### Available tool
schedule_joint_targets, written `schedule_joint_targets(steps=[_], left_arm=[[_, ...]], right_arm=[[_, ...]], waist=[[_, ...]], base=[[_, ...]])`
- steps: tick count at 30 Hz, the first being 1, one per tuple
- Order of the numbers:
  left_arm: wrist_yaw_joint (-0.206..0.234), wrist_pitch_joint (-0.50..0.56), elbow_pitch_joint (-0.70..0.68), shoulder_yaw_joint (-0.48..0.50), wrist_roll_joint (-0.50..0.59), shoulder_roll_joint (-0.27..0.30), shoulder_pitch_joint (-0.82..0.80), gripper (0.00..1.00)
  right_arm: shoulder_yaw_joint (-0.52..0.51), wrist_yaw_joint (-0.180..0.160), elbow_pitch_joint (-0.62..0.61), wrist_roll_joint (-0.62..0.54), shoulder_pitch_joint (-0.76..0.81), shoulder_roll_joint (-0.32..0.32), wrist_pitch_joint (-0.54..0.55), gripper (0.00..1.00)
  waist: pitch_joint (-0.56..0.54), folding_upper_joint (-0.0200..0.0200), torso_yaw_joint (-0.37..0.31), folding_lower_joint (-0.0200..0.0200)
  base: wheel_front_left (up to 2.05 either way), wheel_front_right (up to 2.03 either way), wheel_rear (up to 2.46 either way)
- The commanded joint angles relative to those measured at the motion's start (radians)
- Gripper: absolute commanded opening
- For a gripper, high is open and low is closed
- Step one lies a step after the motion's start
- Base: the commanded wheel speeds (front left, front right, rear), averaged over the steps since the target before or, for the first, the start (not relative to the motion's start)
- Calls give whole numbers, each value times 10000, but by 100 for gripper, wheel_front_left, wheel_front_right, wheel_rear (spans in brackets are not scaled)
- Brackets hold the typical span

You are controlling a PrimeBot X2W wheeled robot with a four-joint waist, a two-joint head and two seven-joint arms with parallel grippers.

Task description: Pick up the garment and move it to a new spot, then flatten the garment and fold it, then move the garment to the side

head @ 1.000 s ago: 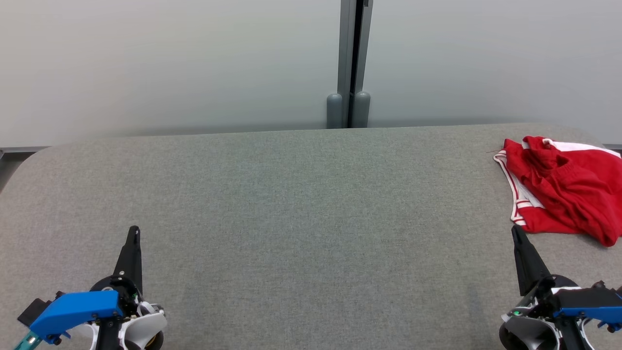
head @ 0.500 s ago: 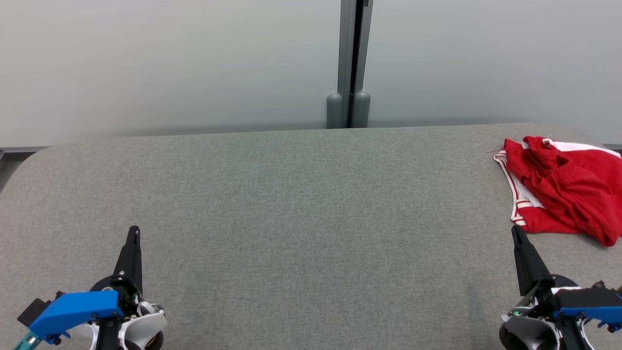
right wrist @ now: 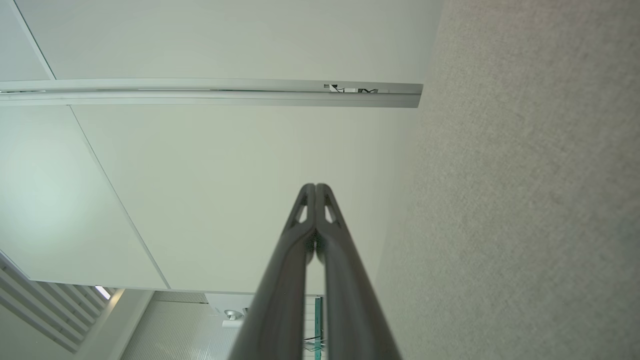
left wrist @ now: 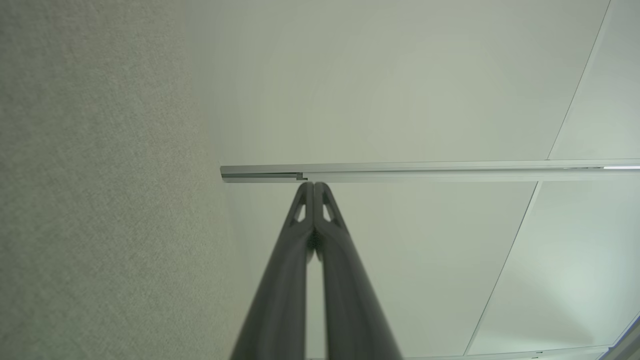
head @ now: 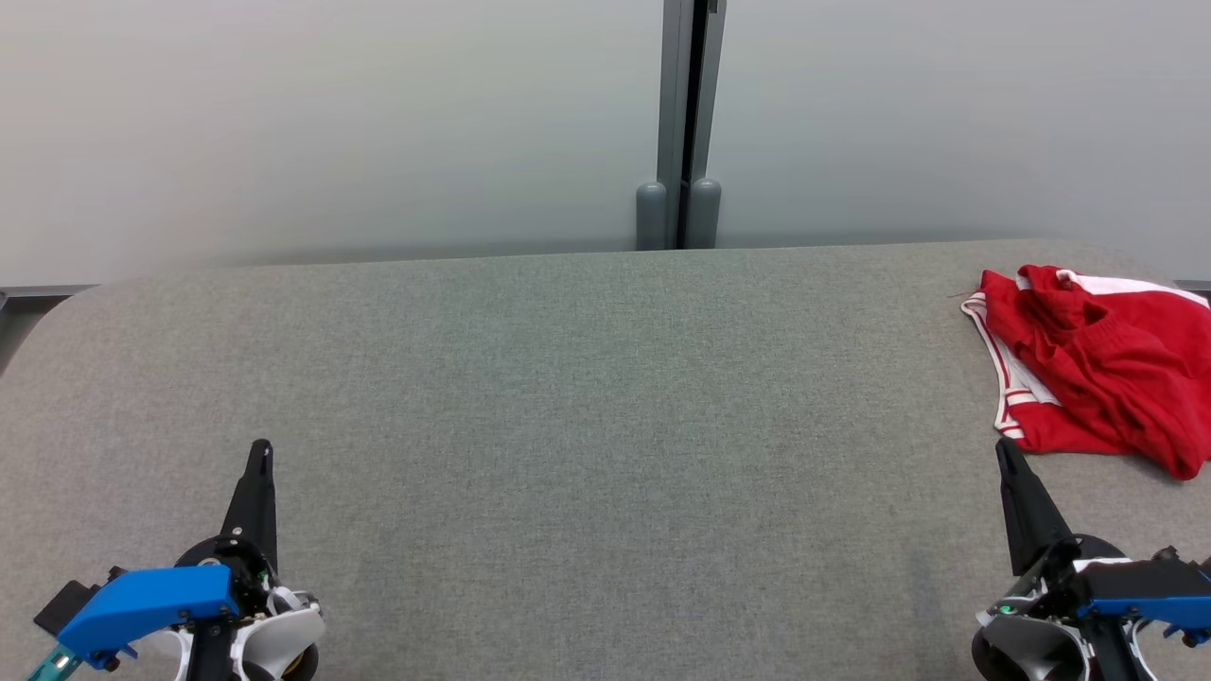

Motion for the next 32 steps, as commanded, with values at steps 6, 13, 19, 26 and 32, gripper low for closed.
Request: schedule_joint_targets(steps=[6, 13, 19, 26, 32], left_arm=[[-51, 43, -42, 12, -32, -28, -95, 0], [-51, 43, -43, 11, -32, -28, -95, 0], [-51, 42, -43, 11, -33, -28, -95, 0], [-51, 42, -43, 11, -33, -28, -94, 0], [-51, 42, -44, 10, -33, -28, -94, 0]], right_arm=[[-28, 4, -29, 26, -139, 7, 36, 0], [-27, 4, -29, 27, -139, 7, 35, 0], [-27, 4, -29, 26, -139, 7, 35, 0], [-26, 4, -29, 28, -139, 7, 35, 0], [-26, 4, -29, 27, -139, 7, 35, 0]], waist=[[0, 0, 0, 0], [0, 0, 0, 0], [0, 0, 0, 0], [0, 0, 0, 0], [0, 0, 0, 0]], base=[[0, 0, 0], [0, 0, 0], [0, 0, 0], [0, 0, 0], [0, 0, 0]])
